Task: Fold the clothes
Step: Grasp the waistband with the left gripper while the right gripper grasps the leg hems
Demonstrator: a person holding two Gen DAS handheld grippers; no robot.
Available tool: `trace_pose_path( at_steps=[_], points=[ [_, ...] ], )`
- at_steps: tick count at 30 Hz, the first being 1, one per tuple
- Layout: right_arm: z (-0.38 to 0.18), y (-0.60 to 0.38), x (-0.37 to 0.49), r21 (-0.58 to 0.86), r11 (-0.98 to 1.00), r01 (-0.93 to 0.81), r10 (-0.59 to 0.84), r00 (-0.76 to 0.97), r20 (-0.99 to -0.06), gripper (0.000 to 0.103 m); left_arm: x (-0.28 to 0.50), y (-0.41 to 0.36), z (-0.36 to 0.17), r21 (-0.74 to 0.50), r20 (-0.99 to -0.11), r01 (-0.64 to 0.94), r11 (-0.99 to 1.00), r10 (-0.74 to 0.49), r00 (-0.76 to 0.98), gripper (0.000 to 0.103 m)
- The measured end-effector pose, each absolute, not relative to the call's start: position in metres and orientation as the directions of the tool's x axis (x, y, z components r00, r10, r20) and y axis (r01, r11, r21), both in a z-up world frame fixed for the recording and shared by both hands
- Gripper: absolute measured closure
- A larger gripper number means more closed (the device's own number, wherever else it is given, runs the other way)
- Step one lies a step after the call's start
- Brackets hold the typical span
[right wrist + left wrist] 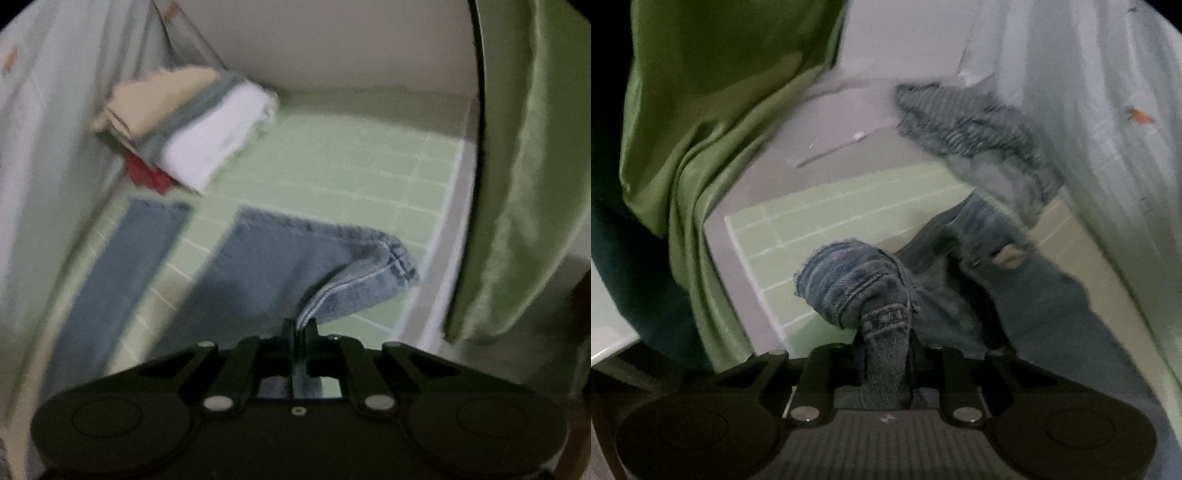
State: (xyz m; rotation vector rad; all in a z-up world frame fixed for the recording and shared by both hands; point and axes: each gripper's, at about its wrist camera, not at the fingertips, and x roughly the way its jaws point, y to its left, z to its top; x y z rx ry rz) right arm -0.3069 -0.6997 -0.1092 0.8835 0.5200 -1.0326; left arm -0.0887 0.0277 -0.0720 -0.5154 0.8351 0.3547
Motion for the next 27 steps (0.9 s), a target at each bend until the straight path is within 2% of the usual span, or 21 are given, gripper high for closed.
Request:
trace_pose_path(
  at_steps=[10, 14, 16, 21, 27],
  points=[
    [0.005, -0.706, -0.247, 0.476, 0.494, 0.727, -0.577, 0.684, -0.447, 0.098, -0.063, 0.004, 0.007, -0.377, -0.623, -0.36, 0.853, 0.054, 0.781, 0.083],
    [0.033, -0.712, -0.235, 0.469, 0.567, 0.677, -0.588, 0.731, -0.345, 0.098, -0.06, 0.0, 0.014, -0.389, -0.607, -0.379, 0.84, 0.077, 0.791, 0.083],
    [0.025, -0.721, -0.23, 0.48, 0.557, 0.678, -0.584, 0.73, -0.355, 0.098, -0.057, -0.001, 0.003, -0.396, -0.632, -0.418, 0.818, 0.087, 0.77, 0.083],
    [-0.007, -0.736, -0.217, 0.499, 0.484, 0.719, -0.564, 0.692, -0.451, 0.098, -0.054, 0.001, -0.019, -0.396, -0.693, -0.494, 0.774, 0.101, 0.714, 0.083],
    [-0.029, -0.756, -0.18, 0.476, 0.451, 0.755, -0.55, 0.656, -0.518, 0.098, -0.017, -0.007, -0.024, -0.379, -0.719, -0.529, 0.759, 0.118, 0.684, 0.083]
  ],
)
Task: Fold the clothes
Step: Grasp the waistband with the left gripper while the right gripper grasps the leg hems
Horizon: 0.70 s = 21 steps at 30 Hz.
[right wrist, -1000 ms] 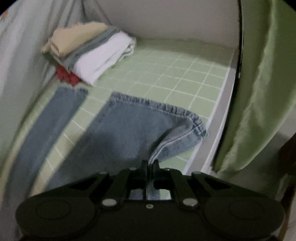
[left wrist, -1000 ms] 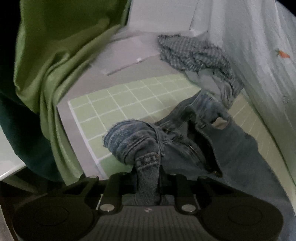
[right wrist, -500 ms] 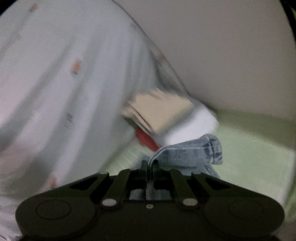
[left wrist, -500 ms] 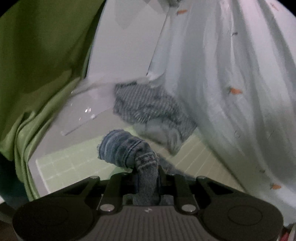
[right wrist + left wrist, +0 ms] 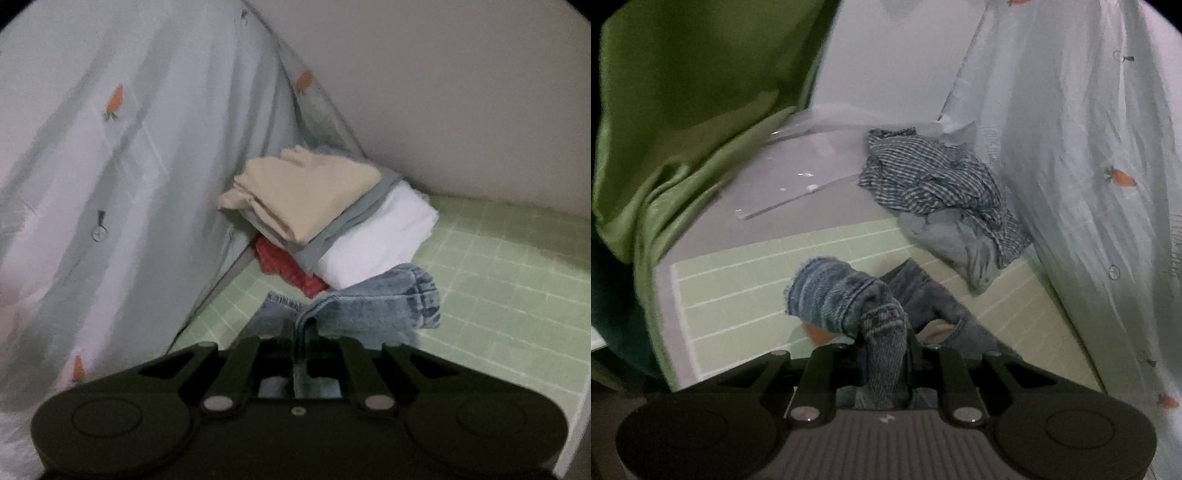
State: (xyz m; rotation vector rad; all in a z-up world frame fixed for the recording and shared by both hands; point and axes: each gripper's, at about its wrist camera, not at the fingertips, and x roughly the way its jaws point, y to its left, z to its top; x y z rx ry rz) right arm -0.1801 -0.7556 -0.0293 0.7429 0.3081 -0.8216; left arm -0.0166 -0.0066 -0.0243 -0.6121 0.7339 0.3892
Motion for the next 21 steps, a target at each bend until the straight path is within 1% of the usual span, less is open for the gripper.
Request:
trace_pose_path(
  at_steps=[1, 4, 6, 8, 9, 10, 11, 12, 13, 15, 17, 20, 21],
  points=[
    [-0.031, -0.76, -0.169, 0.475, 0.447, 0.758, -0.543, 0.652, -0.529, 0.098, -0.007, -0.009, -0.026, -0.378, -0.721, -0.528, 0.761, 0.116, 0.683, 0.083],
    [-0.033, -0.779, -0.115, 0.472, 0.444, 0.762, -0.512, 0.648, -0.565, 0.098, 0.055, -0.023, -0.029, -0.352, -0.734, -0.522, 0.777, 0.117, 0.669, 0.083],
    [-0.039, -0.797, -0.059, 0.464, 0.467, 0.753, -0.484, 0.657, -0.578, 0.097, 0.104, -0.036, -0.037, -0.333, -0.734, -0.521, 0.786, 0.13, 0.666, 0.078],
    [-0.046, -0.812, -0.002, 0.451, 0.51, 0.733, -0.458, 0.675, -0.579, 0.093, 0.15, -0.048, -0.041, -0.311, -0.743, -0.531, 0.788, 0.147, 0.653, 0.056],
    [-0.049, -0.815, 0.022, 0.42, 0.551, 0.721, -0.455, 0.681, -0.573, 0.077, 0.169, -0.055, -0.041, -0.3, -0.756, -0.543, 0.784, 0.152, 0.636, 0.054],
    [-0.052, -0.816, 0.04, 0.372, 0.574, 0.73, -0.461, 0.663, -0.59, 0.057, 0.176, -0.061, -0.04, -0.304, -0.753, -0.539, 0.785, 0.149, 0.641, 0.053],
    [-0.055, -0.814, 0.048, 0.342, 0.571, 0.746, -0.466, 0.638, -0.613, 0.049, 0.182, -0.067, -0.039, -0.31, -0.747, -0.533, 0.787, 0.145, 0.649, 0.04],
    [-0.06, -0.81, 0.046, 0.338, 0.563, 0.754, -0.465, 0.627, -0.625, 0.038, 0.181, -0.076, -0.037, -0.308, -0.729, -0.508, 0.804, 0.143, 0.669, 0.029],
    [-0.067, -0.805, 0.038, 0.344, 0.554, 0.758, -0.462, 0.624, -0.631, 0.033, 0.179, -0.084, -0.037, -0.292, -0.714, -0.49, 0.821, 0.154, 0.683, 0.014],
    [-0.084, -0.797, 0.02, 0.31, 0.534, 0.786, -0.468, 0.581, -0.666, 0.028, 0.169, -0.099, -0.04, -0.225, -0.703, -0.478, 0.849, 0.198, 0.683, 0.013],
    [-0.101, -0.791, -0.001, 0.224, 0.501, 0.836, -0.498, 0.49, -0.716, 0.027, 0.159, -0.11, -0.05, -0.144, -0.726, -0.457, 0.878, 0.221, 0.651, 0.013],
    [-0.13, -0.791, -0.034, 0.161, 0.42, 0.893, -0.499, 0.376, -0.781, 0.026, 0.147, -0.115, -0.068, -0.08, -0.773, -0.455, 0.887, 0.233, 0.59, 0.013],
    [-0.137, -0.793, -0.043, 0.155, 0.391, 0.907, -0.494, 0.349, -0.796, 0.026, 0.144, -0.116, -0.072, -0.079, -0.786, -0.467, 0.881, 0.233, 0.573, 0.013]
  ],
)
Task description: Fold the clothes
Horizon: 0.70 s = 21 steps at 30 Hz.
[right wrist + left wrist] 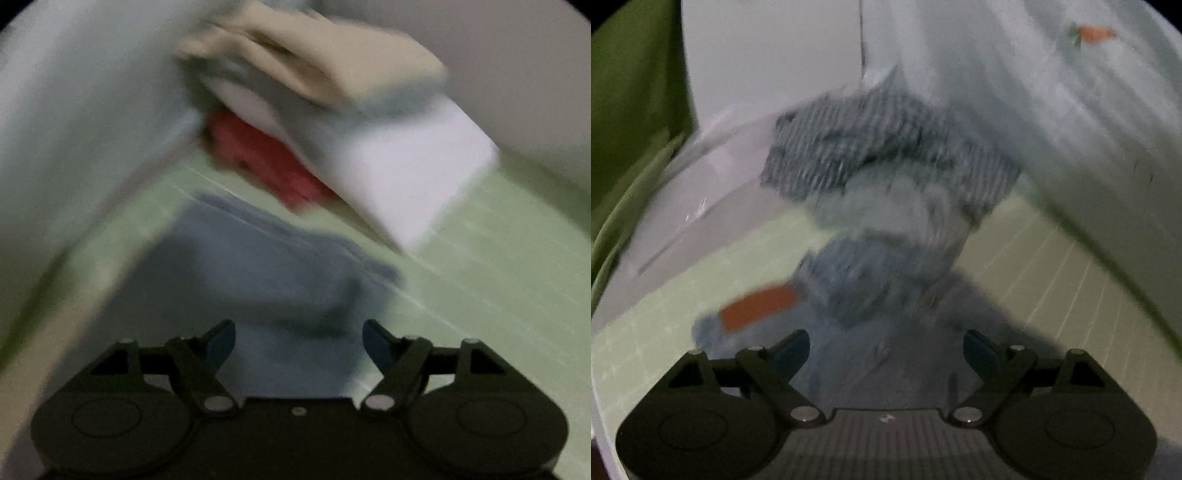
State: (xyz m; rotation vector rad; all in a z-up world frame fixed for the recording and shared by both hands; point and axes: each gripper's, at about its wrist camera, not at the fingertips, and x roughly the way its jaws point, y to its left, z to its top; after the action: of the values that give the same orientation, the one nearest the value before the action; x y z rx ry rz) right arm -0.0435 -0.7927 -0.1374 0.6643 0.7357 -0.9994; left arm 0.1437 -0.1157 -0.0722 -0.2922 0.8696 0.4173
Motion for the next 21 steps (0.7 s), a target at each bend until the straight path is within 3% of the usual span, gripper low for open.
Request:
trace_pose_path(
  at_steps=[5, 9, 11, 12, 13, 16, 21],
  points=[
    [-0.156, -0.804, -0.053, 0.199, 0.348, 0.916, -0.462, 0.353, -0.814, 0.026, 0.125, -0.121, -0.083, -0.082, -0.814, -0.485, 0.871, 0.222, 0.537, 0.013],
    [-0.157, -0.804, -0.041, 0.147, 0.416, 0.897, -0.485, 0.356, -0.799, 0.027, 0.119, -0.135, -0.084, -0.063, -0.818, -0.449, 0.891, 0.212, 0.535, 0.013],
    [-0.154, -0.802, -0.037, 0.119, 0.455, 0.883, -0.491, 0.36, -0.794, 0.042, 0.116, -0.144, -0.085, -0.051, -0.818, -0.427, 0.903, 0.208, 0.536, 0.013],
    [-0.152, -0.802, -0.036, 0.098, 0.488, 0.867, -0.491, 0.366, -0.791, 0.078, 0.115, -0.148, -0.085, -0.039, -0.821, -0.416, 0.908, 0.208, 0.532, 0.013],
    [-0.15, -0.803, -0.038, 0.105, 0.516, 0.85, -0.477, 0.387, -0.789, 0.095, 0.113, -0.151, -0.085, -0.029, -0.823, -0.412, 0.911, 0.211, 0.527, 0.013],
    [-0.149, -0.809, -0.061, 0.191, 0.497, 0.846, -0.43, 0.432, -0.793, 0.097, 0.105, -0.158, -0.087, -0.034, -0.835, -0.405, 0.914, 0.197, 0.514, 0.013],
    [-0.146, -0.793, -0.11, 0.153, 0.477, 0.866, -0.444, 0.387, -0.808, 0.098, 0.086, -0.162, -0.09, -0.034, -0.846, -0.393, 0.919, 0.182, 0.501, 0.013]
  ],
)
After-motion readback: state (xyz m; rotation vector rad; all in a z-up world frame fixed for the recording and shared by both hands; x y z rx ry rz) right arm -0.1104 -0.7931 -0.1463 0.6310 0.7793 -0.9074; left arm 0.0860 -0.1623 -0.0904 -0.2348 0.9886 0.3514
